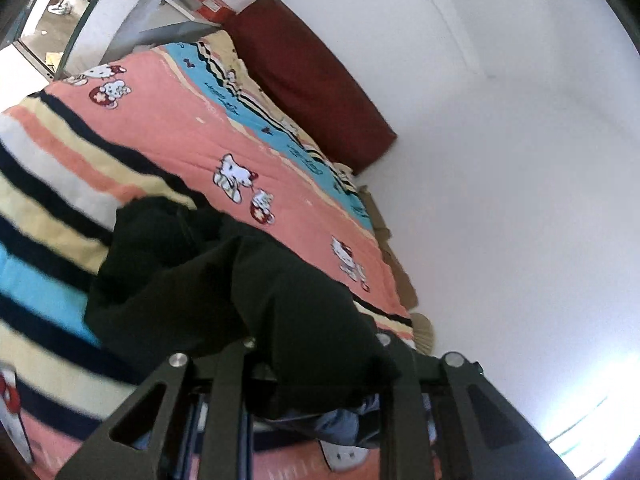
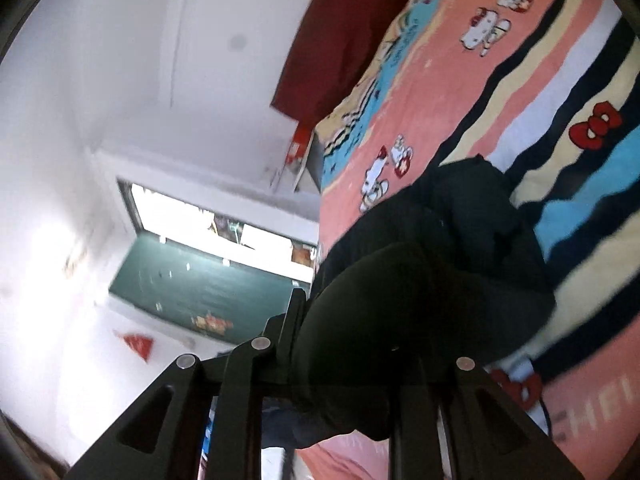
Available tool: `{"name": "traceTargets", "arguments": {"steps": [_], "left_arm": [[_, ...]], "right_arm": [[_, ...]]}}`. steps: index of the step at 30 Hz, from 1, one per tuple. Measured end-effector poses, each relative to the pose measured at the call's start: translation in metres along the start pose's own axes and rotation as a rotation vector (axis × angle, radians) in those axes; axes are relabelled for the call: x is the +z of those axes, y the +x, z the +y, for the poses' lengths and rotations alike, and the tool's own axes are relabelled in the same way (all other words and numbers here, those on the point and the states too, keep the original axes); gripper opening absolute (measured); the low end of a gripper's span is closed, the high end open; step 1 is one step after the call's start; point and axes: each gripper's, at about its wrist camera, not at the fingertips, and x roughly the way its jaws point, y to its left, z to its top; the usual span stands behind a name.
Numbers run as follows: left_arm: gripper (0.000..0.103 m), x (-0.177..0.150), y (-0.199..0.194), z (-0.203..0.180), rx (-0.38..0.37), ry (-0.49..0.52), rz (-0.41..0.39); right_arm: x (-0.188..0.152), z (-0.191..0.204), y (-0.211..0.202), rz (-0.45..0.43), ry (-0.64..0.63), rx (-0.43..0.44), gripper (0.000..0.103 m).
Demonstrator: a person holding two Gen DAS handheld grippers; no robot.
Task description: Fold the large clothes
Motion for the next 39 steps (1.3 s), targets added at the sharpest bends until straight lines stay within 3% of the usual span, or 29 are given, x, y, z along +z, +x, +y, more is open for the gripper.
{"name": "traceTargets", "arguments": {"steps": [5, 10, 14, 20, 28, 31, 34, 36, 39], "left_arm": [[0.022, 0.045, 0.065, 0.017, 0.135, -0.009, 0.006], [0.028, 0.071, 0.135, 0.058, 0.251, -0.047, 0.049], [0.032, 0.076, 0.183, 0.090, 0.302, -0.017, 0.097], [0.033, 0.077, 0.238, 0.122, 0.330, 0.024, 0.151], [0.034, 0.079, 0.244, 0.139, 0.278, -0.033, 0.153], [0.042, 0.081, 0.233, 0.143, 0.201, -0.109, 0.154], [0.050, 0.090, 0.215, 0.146, 0.106, -0.181, 0.122], [0.055, 0.097, 0.202, 0.144, 0.049, -0.214, 0.082], [0.057, 0.106, 0.185, 0.138, -0.008, -0.246, 0.037]], "right_arm": [[0.039, -0.009, 0.035, -0.066, 0.052, -0.078, 0.028], [0.074, -0.013, 0.098, -0.062, -0.026, -0.282, 0.029], [0.095, -0.038, 0.143, -0.049, -0.014, -0.398, 0.029], [0.109, -0.081, 0.190, -0.016, 0.021, -0.436, 0.029], [0.115, -0.093, 0.202, -0.019, 0.028, -0.422, 0.033], [0.112, -0.091, 0.195, -0.029, 0.044, -0.398, 0.038], [0.112, -0.085, 0.193, -0.033, 0.044, -0.385, 0.056], [0.114, -0.079, 0.188, -0.051, 0.042, -0.374, 0.074], [0.116, -0.068, 0.180, -0.073, 0.023, -0.378, 0.089]]}}
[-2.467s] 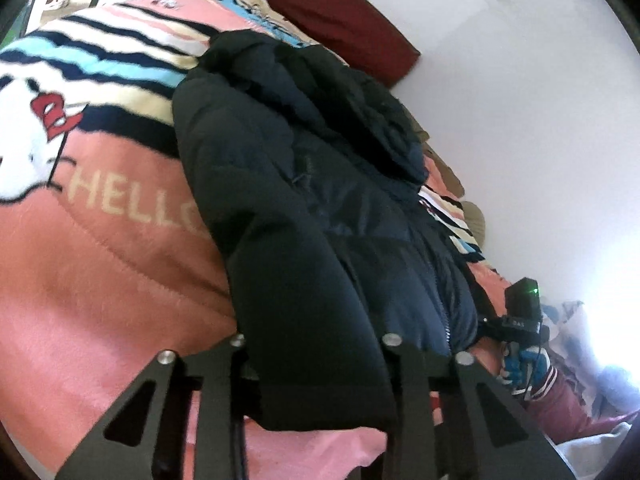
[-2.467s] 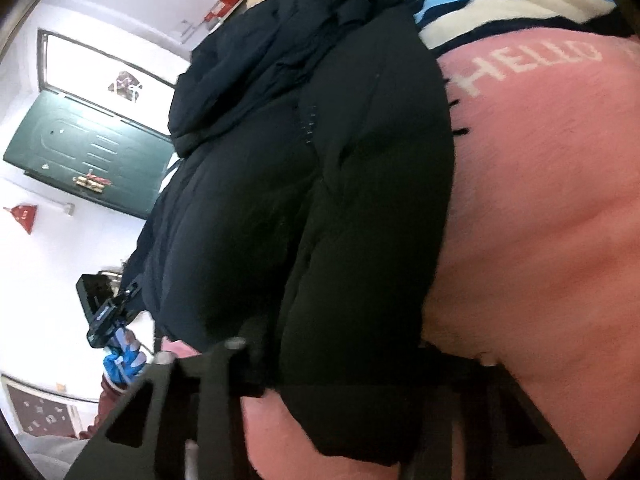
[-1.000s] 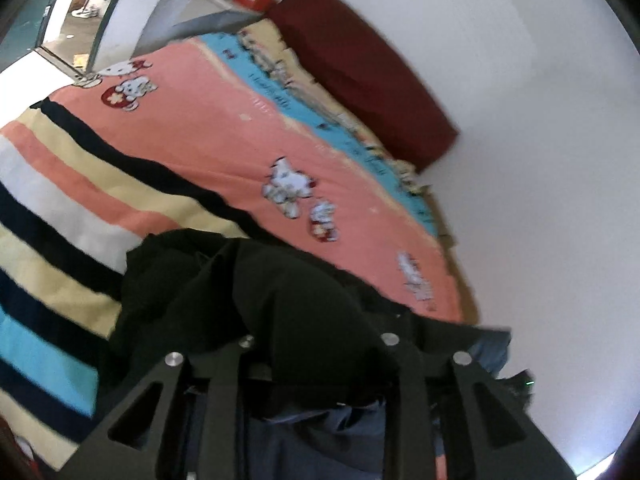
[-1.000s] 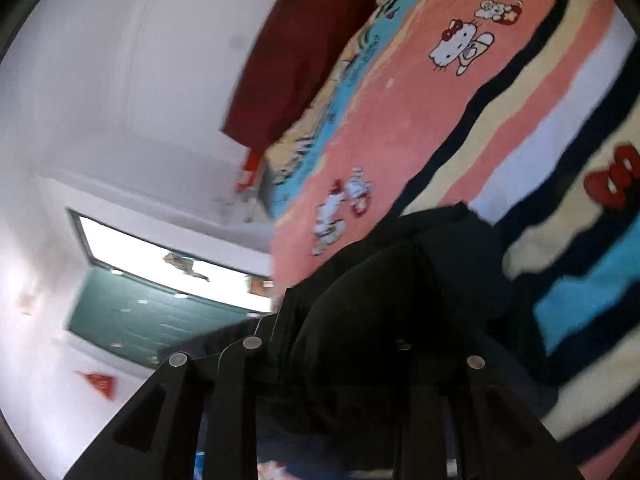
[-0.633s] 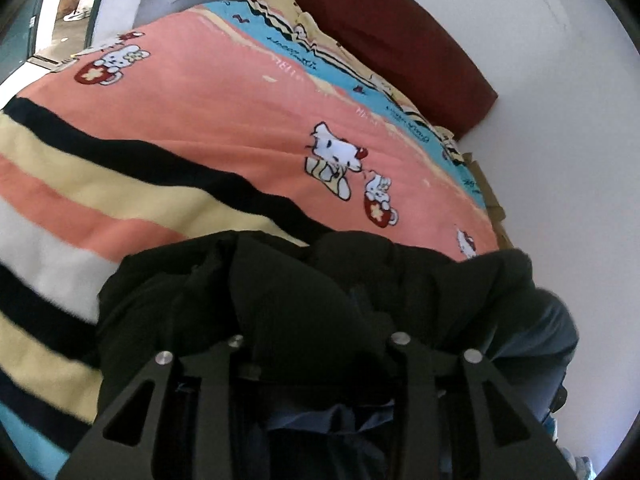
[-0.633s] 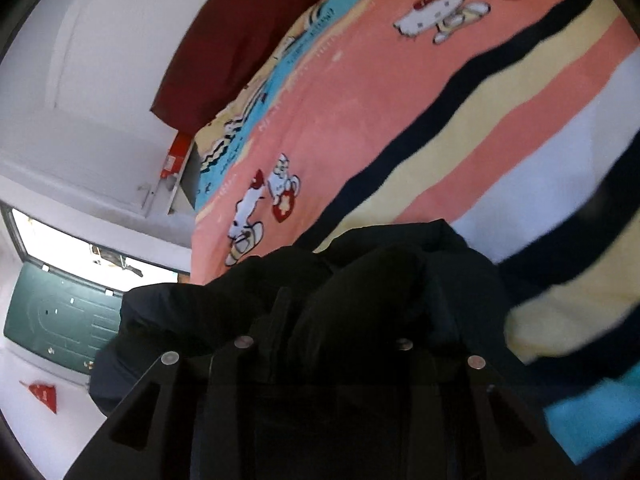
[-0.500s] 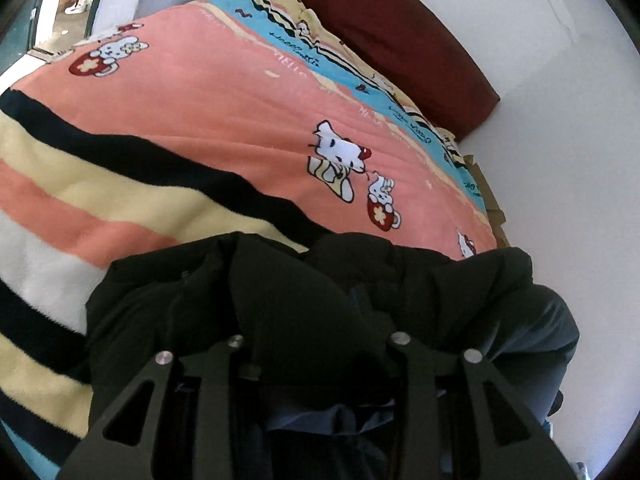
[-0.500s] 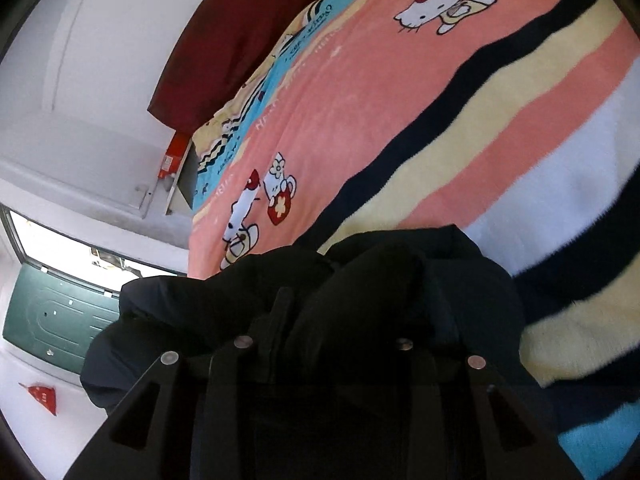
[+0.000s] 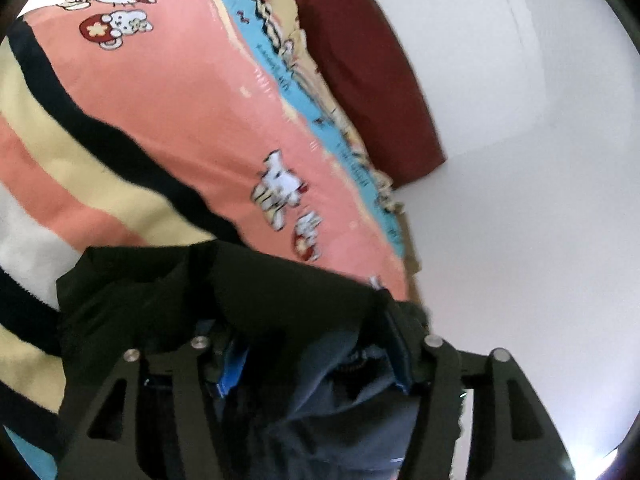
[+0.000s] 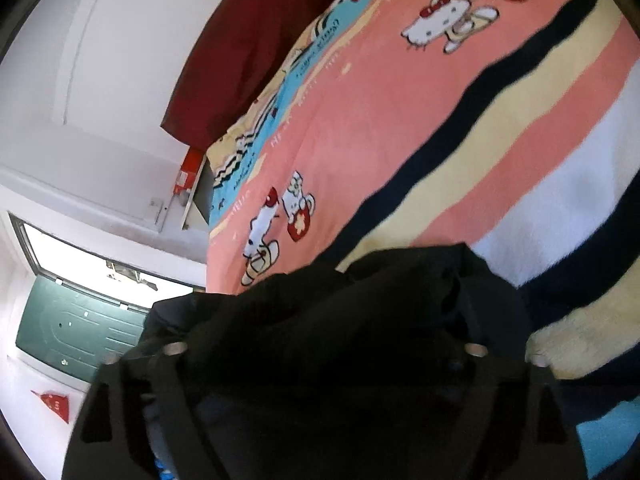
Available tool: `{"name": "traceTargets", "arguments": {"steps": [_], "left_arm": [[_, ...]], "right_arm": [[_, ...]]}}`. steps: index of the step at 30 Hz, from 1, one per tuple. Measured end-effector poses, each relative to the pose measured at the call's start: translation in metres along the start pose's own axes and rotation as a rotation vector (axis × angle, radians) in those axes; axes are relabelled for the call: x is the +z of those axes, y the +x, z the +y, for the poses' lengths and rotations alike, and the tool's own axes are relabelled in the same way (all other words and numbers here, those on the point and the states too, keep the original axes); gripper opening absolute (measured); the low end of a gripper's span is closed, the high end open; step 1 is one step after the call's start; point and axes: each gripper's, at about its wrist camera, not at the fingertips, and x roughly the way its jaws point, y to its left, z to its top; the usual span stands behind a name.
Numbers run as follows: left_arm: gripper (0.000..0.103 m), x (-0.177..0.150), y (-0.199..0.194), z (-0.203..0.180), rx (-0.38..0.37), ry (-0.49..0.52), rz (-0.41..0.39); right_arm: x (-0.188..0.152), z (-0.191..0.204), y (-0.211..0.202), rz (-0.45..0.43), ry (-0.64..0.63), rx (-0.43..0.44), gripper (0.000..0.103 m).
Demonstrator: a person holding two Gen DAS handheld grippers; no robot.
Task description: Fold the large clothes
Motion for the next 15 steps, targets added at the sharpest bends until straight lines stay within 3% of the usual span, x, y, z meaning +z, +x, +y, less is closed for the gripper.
{"name": "traceTargets", "arguments": {"steps": [7, 10, 15], "left_arm": [[0.057, 0.015, -0.044, -0.027, -0.011, 0.015, -0.084], [0.057, 0.015, -0.065, -0.049, 0.065, 0.083, -0.120], [0.057, -0.022, -0.061, -0.096, 0.224, 0.296, -0.066]], "right_arm": [[0.005, 0.025, -0.041, -0.082, -0.089, -0.022, 0.090], [0.006, 0.046, -0.060, -0.120, -0.172, -0.047, 0.090], [-0.015, 0.089, -0.075, -0.120, -0.348, -0.080, 0.090]]}}
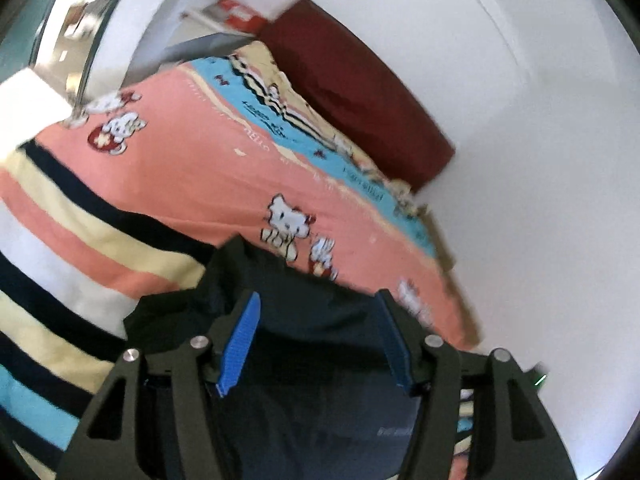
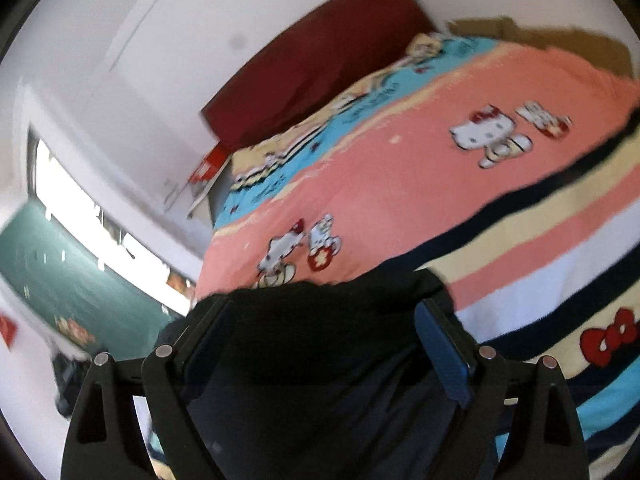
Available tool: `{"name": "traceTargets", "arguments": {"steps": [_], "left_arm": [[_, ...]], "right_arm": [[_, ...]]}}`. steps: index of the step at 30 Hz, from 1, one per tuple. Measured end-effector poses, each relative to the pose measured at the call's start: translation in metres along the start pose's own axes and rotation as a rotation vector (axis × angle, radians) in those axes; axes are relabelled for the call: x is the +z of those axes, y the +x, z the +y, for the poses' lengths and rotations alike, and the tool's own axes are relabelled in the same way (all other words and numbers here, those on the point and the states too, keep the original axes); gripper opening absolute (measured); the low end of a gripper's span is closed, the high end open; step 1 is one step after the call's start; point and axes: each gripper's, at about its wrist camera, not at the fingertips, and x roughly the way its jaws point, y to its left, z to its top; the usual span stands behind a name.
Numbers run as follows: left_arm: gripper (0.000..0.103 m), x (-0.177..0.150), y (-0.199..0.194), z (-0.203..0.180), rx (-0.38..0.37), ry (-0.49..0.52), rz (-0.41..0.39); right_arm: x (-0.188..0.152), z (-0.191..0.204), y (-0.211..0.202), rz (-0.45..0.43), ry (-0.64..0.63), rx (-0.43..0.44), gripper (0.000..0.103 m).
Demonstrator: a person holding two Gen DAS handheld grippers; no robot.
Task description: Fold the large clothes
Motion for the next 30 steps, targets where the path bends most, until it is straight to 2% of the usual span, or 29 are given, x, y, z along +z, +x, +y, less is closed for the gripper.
{"name": "traceTargets", "arguments": {"steps": [3, 7, 11, 13, 16, 19, 24, 27, 30], "left_arm": [[0.057, -0.025, 0.015, -0.024, 0.029, 0.073, 0.056], [0.057, -0.058, 0.054, -0.058, 0.084, 0.204, 0.131], [0.057, -0.072, 0.097, -0.086, 0.090, 0.291, 0.176], [0.057, -0.073, 0.122, -0.093, 0.144, 0.330, 0.190], [0.059, -0.068, 0.157, -0.090, 0.238, 0.362, 0.196], [0.059, -0.055, 0.186, -0.082, 0.296, 0.360, 0.210], [0.062, -0.039, 0.242, -0.067, 0.385, 0.345, 0.315], [0.064, -0.044, 0.261, -0.059, 0.419, 0.353, 0.317], [0.064, -0.048, 0.274, -0.053, 0.440, 0.367, 0.308]], "right_arm": [[-0.019, 0.033, 0.004, 0.046, -0.117, -0.021, 0.090], [-0.045, 0.071, 0.023, 0.104, -0.246, -0.039, 0.090], [-0.055, 0.092, 0.048, 0.145, -0.337, -0.076, 0.090], [-0.056, 0.094, 0.068, 0.176, -0.352, -0.104, 0.089], [-0.052, 0.089, 0.094, 0.213, -0.337, -0.130, 0.088], [-0.043, 0.084, 0.121, 0.234, -0.343, -0.173, 0.088], [-0.029, 0.078, 0.160, 0.287, -0.328, -0.229, 0.093], [-0.028, 0.068, 0.187, 0.332, -0.315, -0.298, 0.097], [-0.030, 0.060, 0.203, 0.358, -0.304, -0.325, 0.098]]}}
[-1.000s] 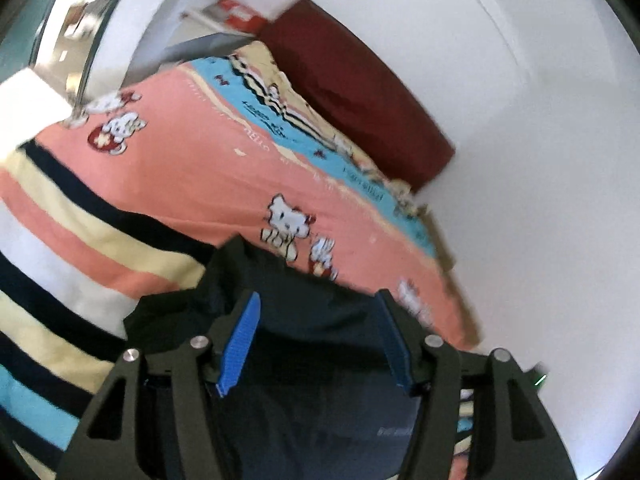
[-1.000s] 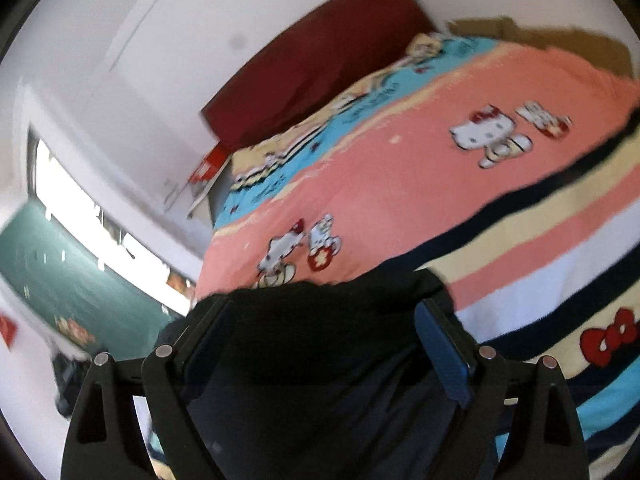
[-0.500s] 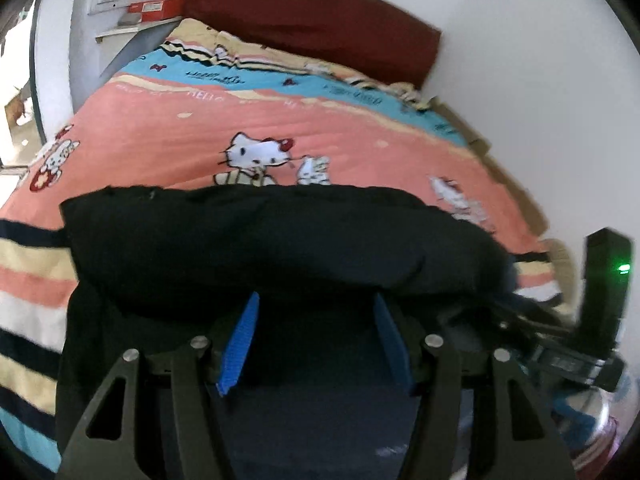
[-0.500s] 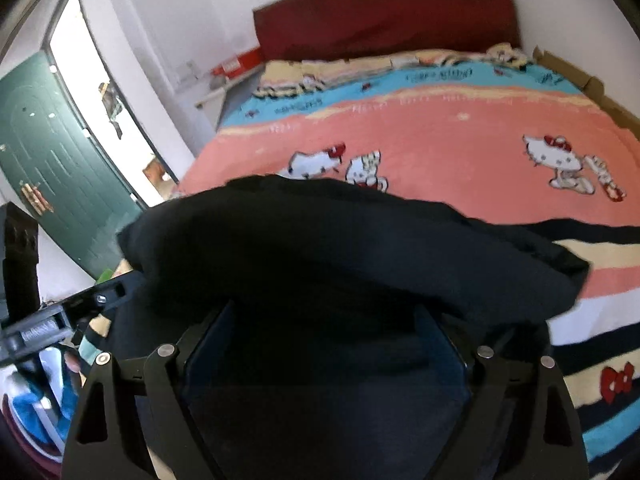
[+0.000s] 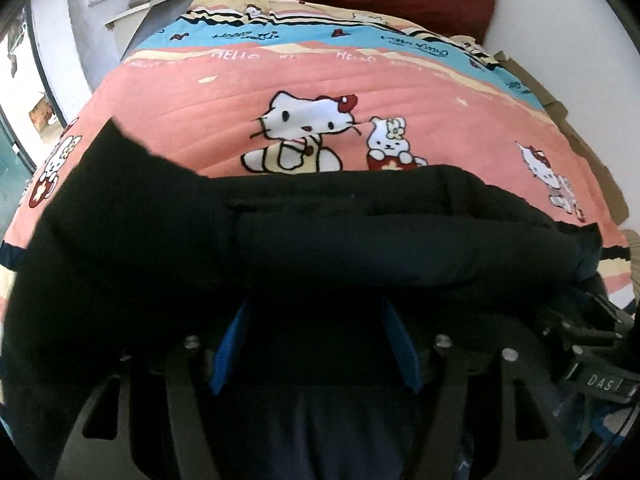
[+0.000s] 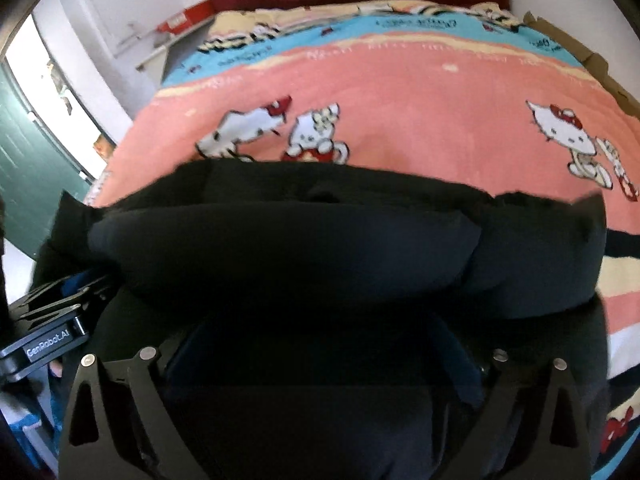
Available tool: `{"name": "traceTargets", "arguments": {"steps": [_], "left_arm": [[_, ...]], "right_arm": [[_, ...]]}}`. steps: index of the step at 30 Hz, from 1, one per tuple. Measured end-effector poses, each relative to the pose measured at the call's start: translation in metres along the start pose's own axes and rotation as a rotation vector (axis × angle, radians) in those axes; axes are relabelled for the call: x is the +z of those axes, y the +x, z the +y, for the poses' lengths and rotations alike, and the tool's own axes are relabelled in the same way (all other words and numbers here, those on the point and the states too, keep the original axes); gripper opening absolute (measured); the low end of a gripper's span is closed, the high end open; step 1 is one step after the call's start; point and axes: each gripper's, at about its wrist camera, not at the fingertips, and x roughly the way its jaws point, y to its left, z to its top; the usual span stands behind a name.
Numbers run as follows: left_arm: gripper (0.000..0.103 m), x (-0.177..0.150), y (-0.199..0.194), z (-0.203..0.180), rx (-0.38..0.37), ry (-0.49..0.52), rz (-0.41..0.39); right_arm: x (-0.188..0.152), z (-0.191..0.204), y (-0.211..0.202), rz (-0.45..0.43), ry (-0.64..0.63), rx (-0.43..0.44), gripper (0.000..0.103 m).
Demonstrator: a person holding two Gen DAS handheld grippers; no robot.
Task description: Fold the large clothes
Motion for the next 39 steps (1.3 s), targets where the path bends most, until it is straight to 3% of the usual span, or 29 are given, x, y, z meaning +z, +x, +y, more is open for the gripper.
{"name": "traceTargets", "arguments": {"steps": [14, 29, 35, 37, 39], "left_arm": [[0.065, -0.015, 0.013, -0.010, 0.074, 0.056, -0.044], [0.065, -0.031, 0.019, -0.017, 0.125, 0.084, -0.138], [0.064, -0.028, 0.001, -0.017, 0.129, 0.106, -0.104], [0.064, -0.028, -0.019, -0.012, 0.135, 0.119, -0.119], [0.064, -0.031, -0.039, -0.006, 0.158, 0.131, -0.153]], "right_arm": [[-0.017, -0.005, 0.026, -0.012, 0.010, -0.017, 0.101], [-0.033, -0.008, 0.036, -0.116, 0.017, -0.014, 0.101], [-0.031, -0.003, 0.028, -0.081, 0.010, -0.024, 0.101], [-0.028, -0.006, 0.015, -0.049, 0.008, -0.002, 0.101], [-0.029, -0.009, -0.008, -0.074, 0.003, -0.003, 0.101]]}}
